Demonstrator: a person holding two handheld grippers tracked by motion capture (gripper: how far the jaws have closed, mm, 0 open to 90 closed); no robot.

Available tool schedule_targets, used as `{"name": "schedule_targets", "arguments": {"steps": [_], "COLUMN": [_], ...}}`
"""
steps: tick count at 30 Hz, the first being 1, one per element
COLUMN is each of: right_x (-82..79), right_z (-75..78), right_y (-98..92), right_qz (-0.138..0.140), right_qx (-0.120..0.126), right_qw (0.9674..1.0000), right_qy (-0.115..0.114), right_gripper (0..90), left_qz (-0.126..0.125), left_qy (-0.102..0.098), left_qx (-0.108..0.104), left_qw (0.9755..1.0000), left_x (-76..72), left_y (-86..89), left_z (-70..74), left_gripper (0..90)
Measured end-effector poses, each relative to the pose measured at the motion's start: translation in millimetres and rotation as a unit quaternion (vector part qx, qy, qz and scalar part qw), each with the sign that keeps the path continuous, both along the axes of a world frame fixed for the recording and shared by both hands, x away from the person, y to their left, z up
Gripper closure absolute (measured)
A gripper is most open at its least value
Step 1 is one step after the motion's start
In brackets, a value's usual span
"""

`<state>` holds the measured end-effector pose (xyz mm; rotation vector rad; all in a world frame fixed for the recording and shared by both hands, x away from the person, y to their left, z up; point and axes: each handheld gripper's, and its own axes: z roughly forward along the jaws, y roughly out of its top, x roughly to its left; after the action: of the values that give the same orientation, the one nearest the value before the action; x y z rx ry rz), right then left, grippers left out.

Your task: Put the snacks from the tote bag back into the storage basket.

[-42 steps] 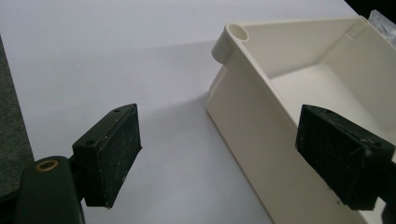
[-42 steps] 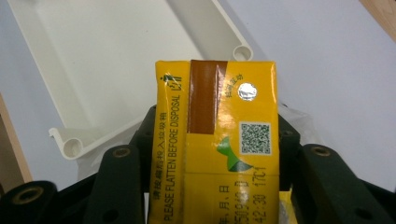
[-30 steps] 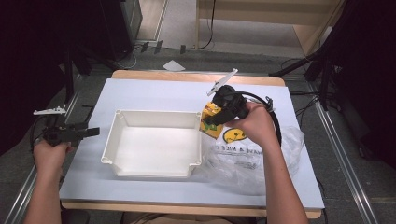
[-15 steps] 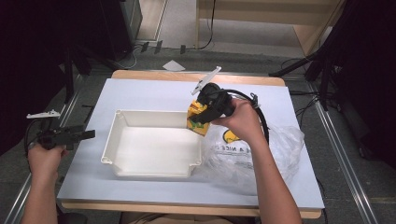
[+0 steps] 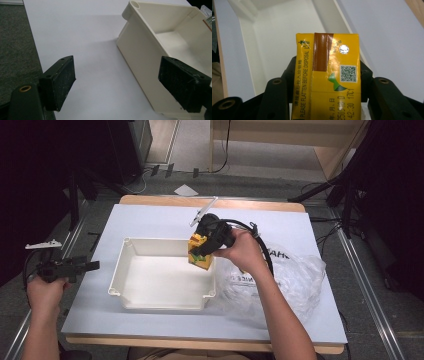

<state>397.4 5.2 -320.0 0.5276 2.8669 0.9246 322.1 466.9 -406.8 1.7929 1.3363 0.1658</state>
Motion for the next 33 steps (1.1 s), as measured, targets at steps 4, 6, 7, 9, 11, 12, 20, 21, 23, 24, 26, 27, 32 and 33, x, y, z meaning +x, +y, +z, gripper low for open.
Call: {"name": "schedule_targets", "arguments": {"steps": [4,6,7,9,11,12,20,21,23,24,26,27,32,33], "right_x": [2.8,3.9,3.7,3.8,5.4,6.7,13.1,13.8,15.7,16.8,17.2,17.5,20.5,21.6], "right_z": [-11.6,-18.1,-21.5,-27.3,-32.5,-35.2,-51.7,-52.9,-55.8,-57.4,-59.5,-60.9,-67.6,-67.8], "right_y": [9.7,14.3,16.7,20.1,22.4,22.9,25.4,25.6,25.3,24.8,24.6,25.1,25.8,25.1], "right_qz": [0.008,0.005,0.003,-0.002,-0.003,-0.003,-0.011,-0.013,-0.014,-0.013,-0.019,-0.019,-0.024,-0.021], "right_qx": [-0.004,-0.012,-0.014,-0.021,-0.022,-0.021,-0.032,-0.032,-0.031,-0.030,-0.037,-0.040,-0.044,-0.038], "right_qw": [1.0000,0.9999,0.9998,0.9996,0.9996,0.9996,0.9994,0.9994,0.9994,0.9995,0.9991,0.9990,0.9987,0.9990], "right_qy": [0.005,0.008,0.012,0.017,0.017,0.016,0.005,0.005,0.004,0.004,0.007,0.007,0.006,0.005], "right_gripper": [53.4,53.4,53.4,53.4,53.4,53.4,53.4,53.4,53.3,53.4,53.3,53.3,53.3,53.3], "left_qz": [0.002,0.003,0.003,0.002,0.002,0.001,-0.001,-0.003,-0.004,-0.005,-0.005,-0.005,-0.005,-0.005], "left_qy": [0.000,-0.001,0.000,-0.002,-0.002,-0.001,0.001,0.001,0.001,0.002,0.003,0.003,0.003,0.004], "left_qx": [-0.001,-0.001,-0.001,-0.004,-0.004,-0.004,-0.003,-0.004,-0.001,0.002,0.001,0.001,0.001,0.002], "left_qw": [1.0000,1.0000,1.0000,1.0000,1.0000,1.0000,1.0000,1.0000,1.0000,1.0000,1.0000,1.0000,1.0000,1.0000], "left_x": [-1.2,-1.6,-1.8,-1.7,-1.4,-1.1,0.7,1.0,1.4,1.6,2.0,2.4,2.9,3.0], "left_y": [1.4,1.8,2.0,2.1,1.9,1.8,0.1,-0.4,-1.8,-2.4,-3.2,-3.3,-3.0,-2.9], "left_z": [0.0,0.0,0.2,0.5,0.3,0.0,-0.9,-0.9,-1.0,-1.0,-1.3,-1.5,-1.8,-2.0], "left_gripper": [15.1,15.1,15.1,15.0,15.1,15.1,15.1,15.1,15.0,15.1,15.0,15.0,15.0,15.1]}}
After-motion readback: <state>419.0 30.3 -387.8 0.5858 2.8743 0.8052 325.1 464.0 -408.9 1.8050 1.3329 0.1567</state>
